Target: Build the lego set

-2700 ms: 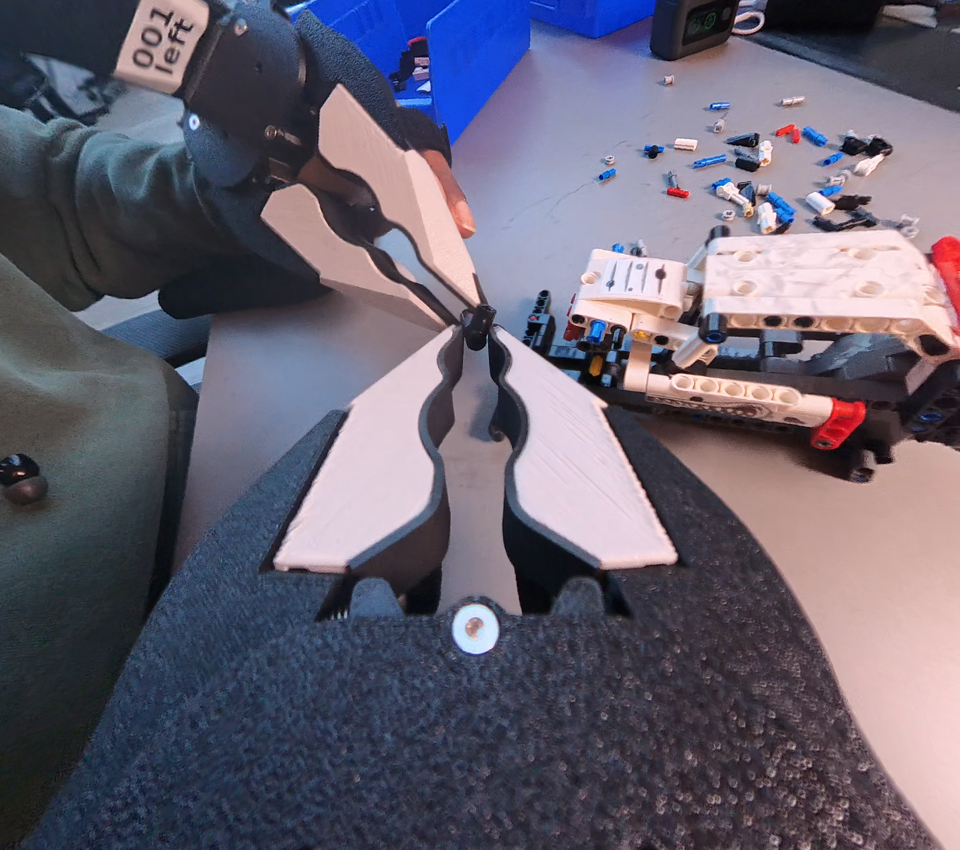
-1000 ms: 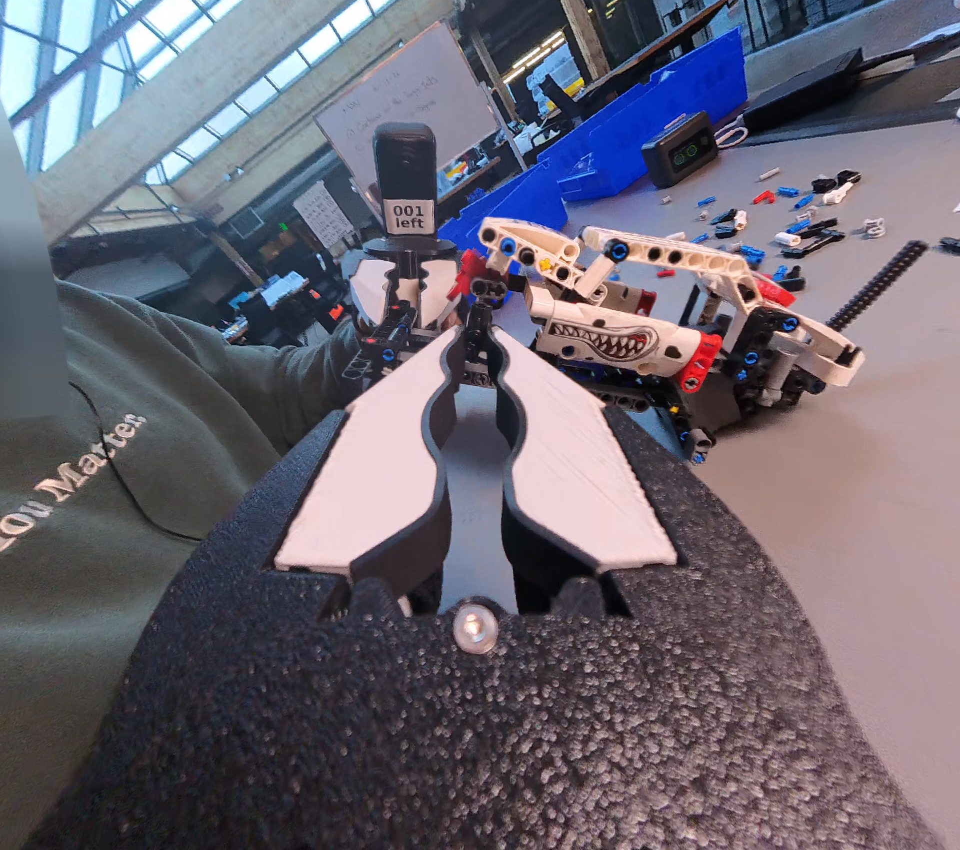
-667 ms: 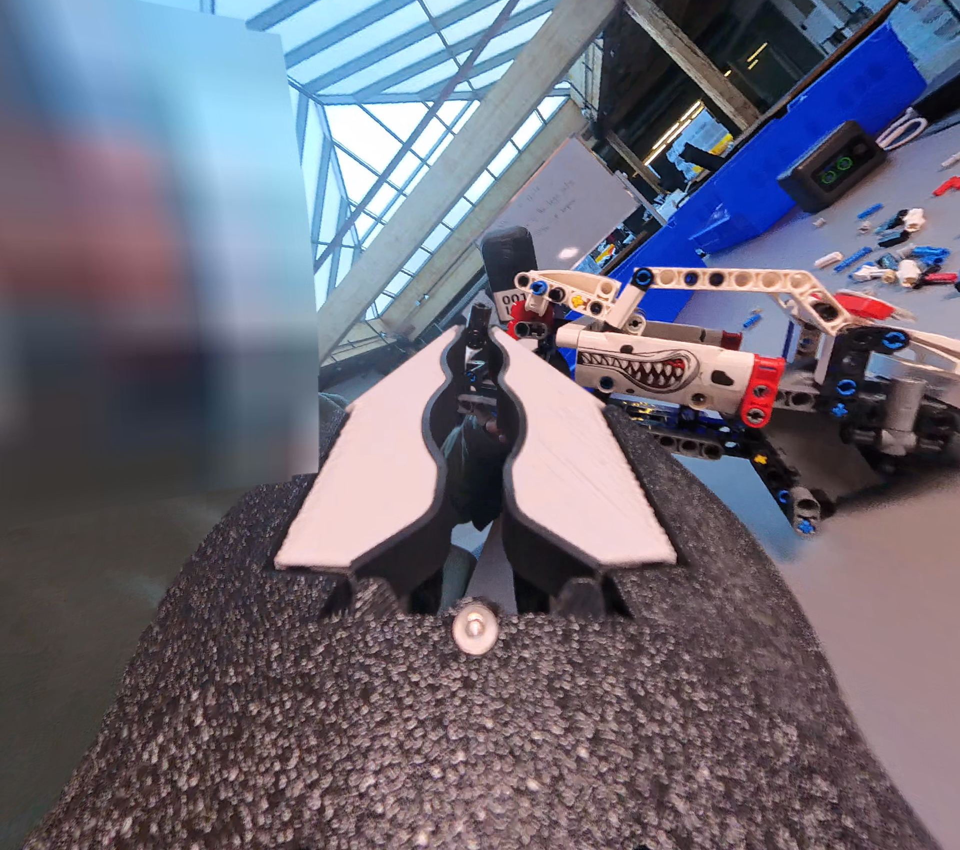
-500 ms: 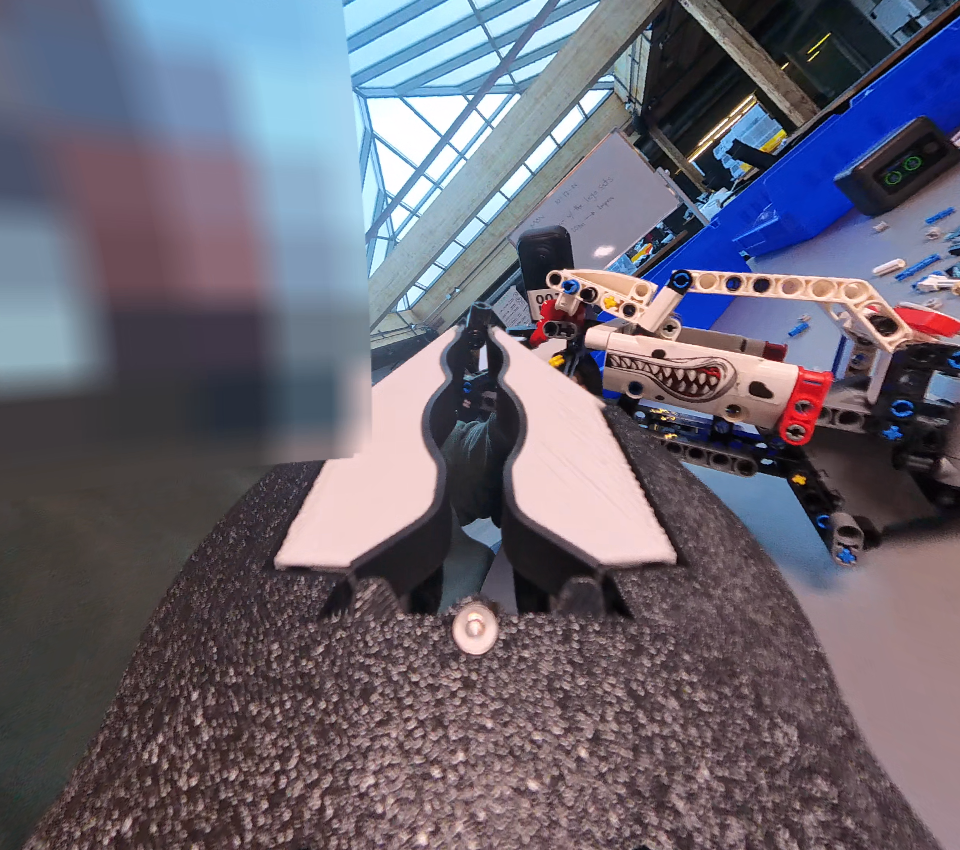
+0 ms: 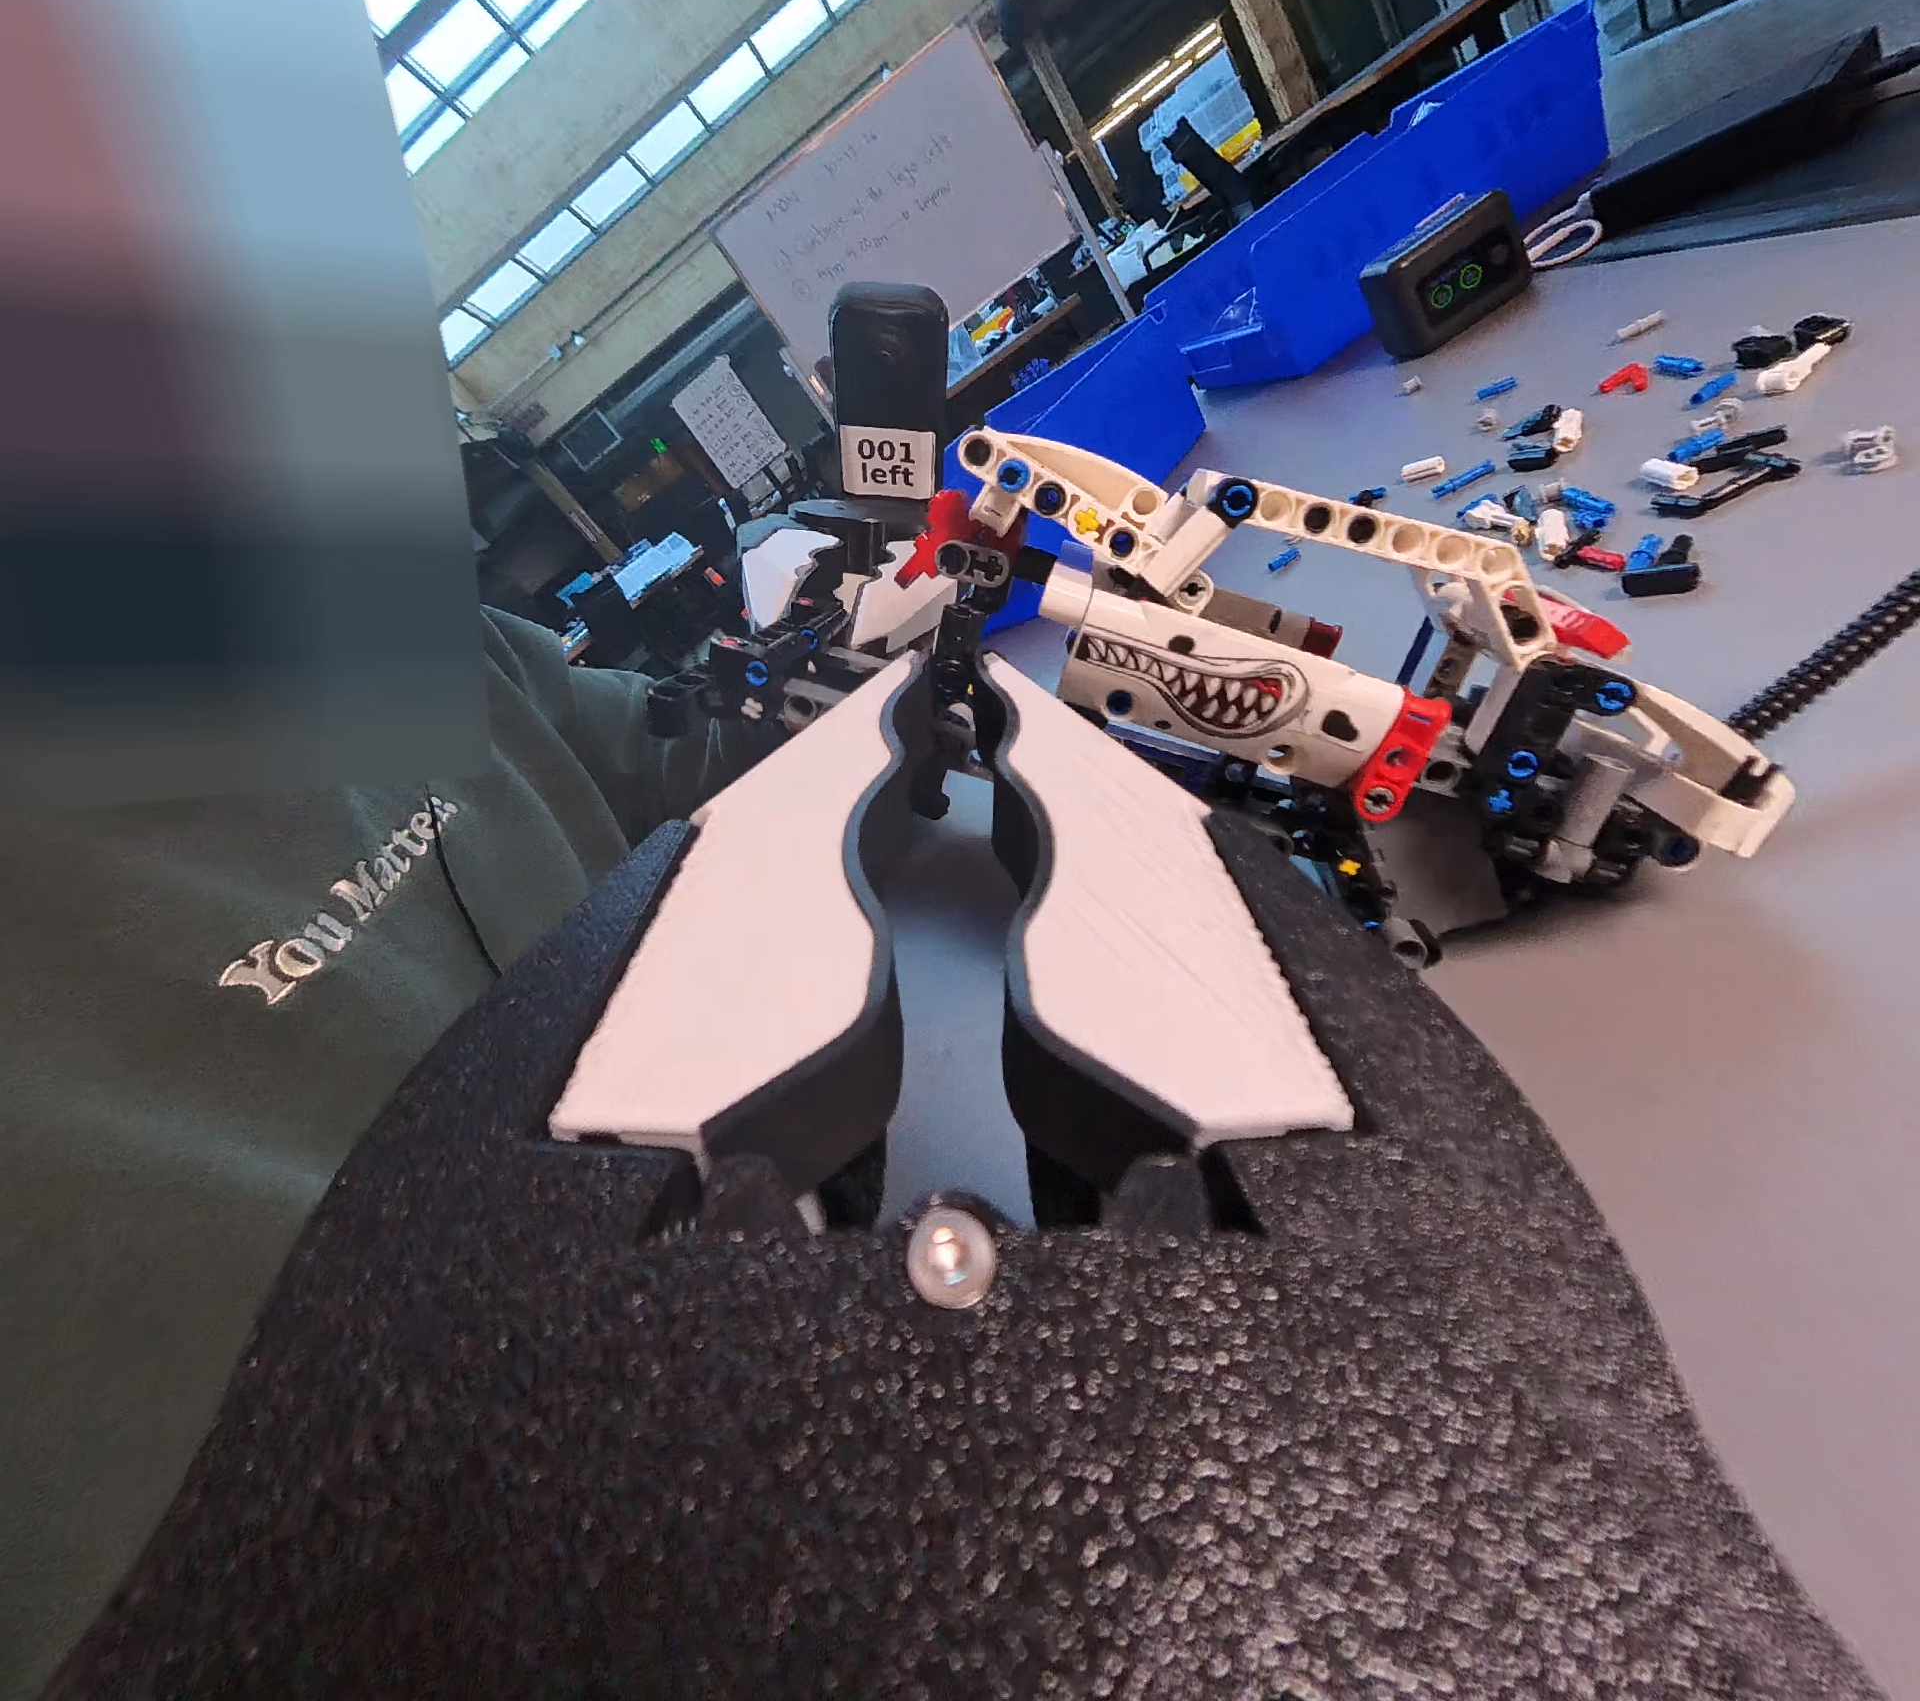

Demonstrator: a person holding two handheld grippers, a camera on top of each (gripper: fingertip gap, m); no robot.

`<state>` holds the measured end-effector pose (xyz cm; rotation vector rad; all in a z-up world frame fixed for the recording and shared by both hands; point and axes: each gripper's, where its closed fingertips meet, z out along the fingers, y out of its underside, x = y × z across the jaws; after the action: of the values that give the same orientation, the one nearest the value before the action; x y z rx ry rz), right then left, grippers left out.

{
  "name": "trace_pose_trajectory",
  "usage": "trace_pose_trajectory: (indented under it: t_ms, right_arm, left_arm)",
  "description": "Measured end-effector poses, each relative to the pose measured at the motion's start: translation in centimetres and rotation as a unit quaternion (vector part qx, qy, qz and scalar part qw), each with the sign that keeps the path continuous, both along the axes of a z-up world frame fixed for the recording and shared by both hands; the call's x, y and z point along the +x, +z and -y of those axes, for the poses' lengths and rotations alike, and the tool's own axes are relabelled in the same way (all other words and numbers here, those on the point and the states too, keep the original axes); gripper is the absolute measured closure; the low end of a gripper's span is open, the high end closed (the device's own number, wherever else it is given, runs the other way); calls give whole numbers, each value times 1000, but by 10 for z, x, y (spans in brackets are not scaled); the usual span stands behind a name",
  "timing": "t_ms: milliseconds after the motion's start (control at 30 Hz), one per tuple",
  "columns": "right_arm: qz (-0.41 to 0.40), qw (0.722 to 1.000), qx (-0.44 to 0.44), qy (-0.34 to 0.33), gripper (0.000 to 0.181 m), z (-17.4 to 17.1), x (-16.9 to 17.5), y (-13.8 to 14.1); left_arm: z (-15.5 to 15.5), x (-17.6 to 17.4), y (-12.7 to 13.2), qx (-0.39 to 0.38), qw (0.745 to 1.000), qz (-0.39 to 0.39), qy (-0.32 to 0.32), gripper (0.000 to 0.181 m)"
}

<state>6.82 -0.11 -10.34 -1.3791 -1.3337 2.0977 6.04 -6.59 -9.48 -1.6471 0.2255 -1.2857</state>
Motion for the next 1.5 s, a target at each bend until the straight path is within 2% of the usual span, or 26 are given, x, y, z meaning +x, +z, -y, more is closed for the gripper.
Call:
trace_pose_trajectory:
  t_ms: [233,500,633,967,1233,1500]
  right_arm:
    - [10,999,39,-2,175,3,2,-4]
    - [22,979,202,-14,174,13,8,-16]
    - [45,979,197,-3,174,15,9,-28]
    - [96,973,208,12,174,17,2,-46]
    - [127,959,249,37,174,13,-7,-66]
    - [148,949,278,30,174,10,-14,-76]
  left_arm:
    - [1,5,-6,-2,1000,-18,-12,166]
    - [9,18,-25,0,994,-100,-49,166]
    - [9,18,-38,11,985,-166,-47,166]
    - [11,11,-64,2,967,-247,-64,166]
    - [3,-3,-92,-25,942,-333,-34,164]
    - [-2,-11,-106,-49,930,-365,-19,162]
